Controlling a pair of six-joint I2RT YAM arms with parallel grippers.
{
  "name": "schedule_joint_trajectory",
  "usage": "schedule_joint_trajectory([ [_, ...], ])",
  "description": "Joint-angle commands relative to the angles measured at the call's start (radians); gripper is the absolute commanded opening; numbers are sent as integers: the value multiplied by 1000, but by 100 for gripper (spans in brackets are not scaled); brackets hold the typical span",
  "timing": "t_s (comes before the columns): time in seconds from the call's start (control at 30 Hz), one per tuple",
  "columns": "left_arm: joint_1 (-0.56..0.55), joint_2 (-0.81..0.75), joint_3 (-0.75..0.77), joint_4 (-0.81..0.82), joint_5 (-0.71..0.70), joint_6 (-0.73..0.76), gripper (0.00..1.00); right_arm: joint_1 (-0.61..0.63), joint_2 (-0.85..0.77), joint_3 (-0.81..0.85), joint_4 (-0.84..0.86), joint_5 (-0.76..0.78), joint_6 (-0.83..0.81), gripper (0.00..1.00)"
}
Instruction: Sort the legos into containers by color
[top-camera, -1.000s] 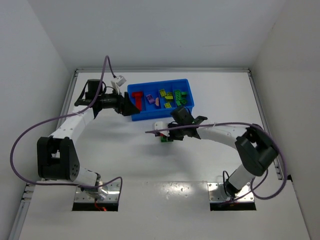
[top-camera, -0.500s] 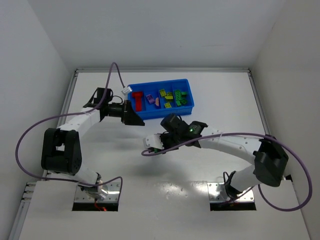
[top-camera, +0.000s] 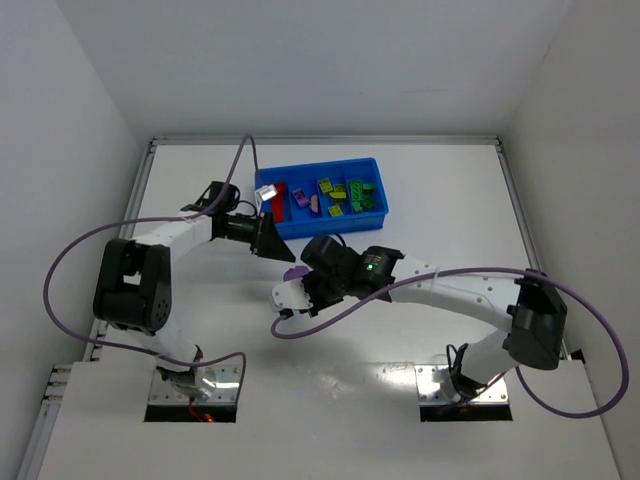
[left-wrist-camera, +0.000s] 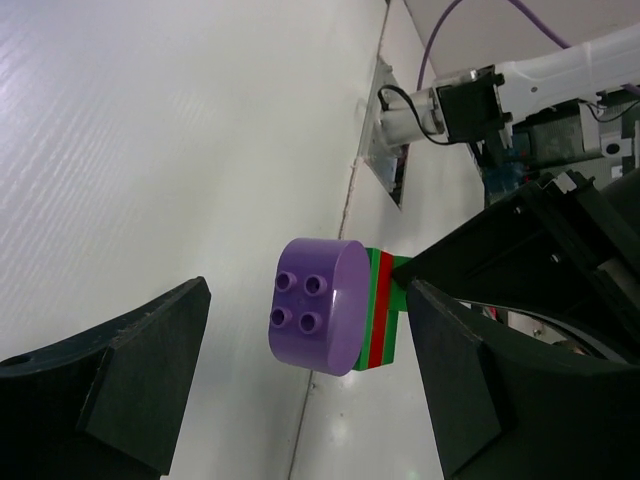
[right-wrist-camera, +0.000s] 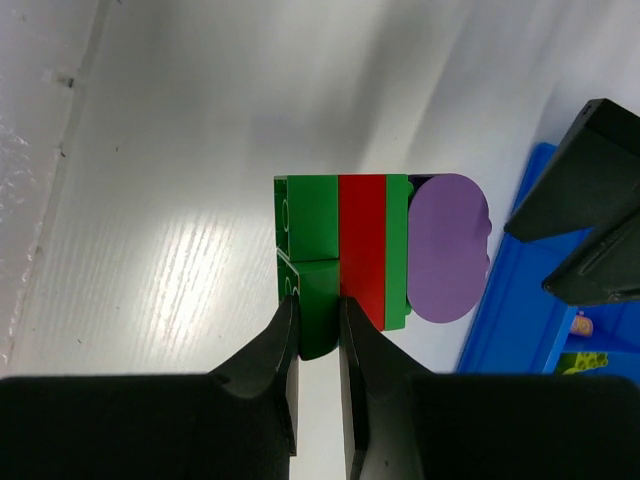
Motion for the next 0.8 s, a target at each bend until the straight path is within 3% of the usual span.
schedule_joint_trajectory([
  [0.0, -19, 0, 50, -36, -2, 69, 85, 14, 0, 22, 12, 72, -29, 3],
  [0.47, -48, 27, 59, -76, -57, 101, 85, 32, 0, 32, 25, 131, -38, 3],
  [0.77, -57, 36, 59, -85, 41, 133, 57, 42, 0, 32, 45, 184, -47, 3],
])
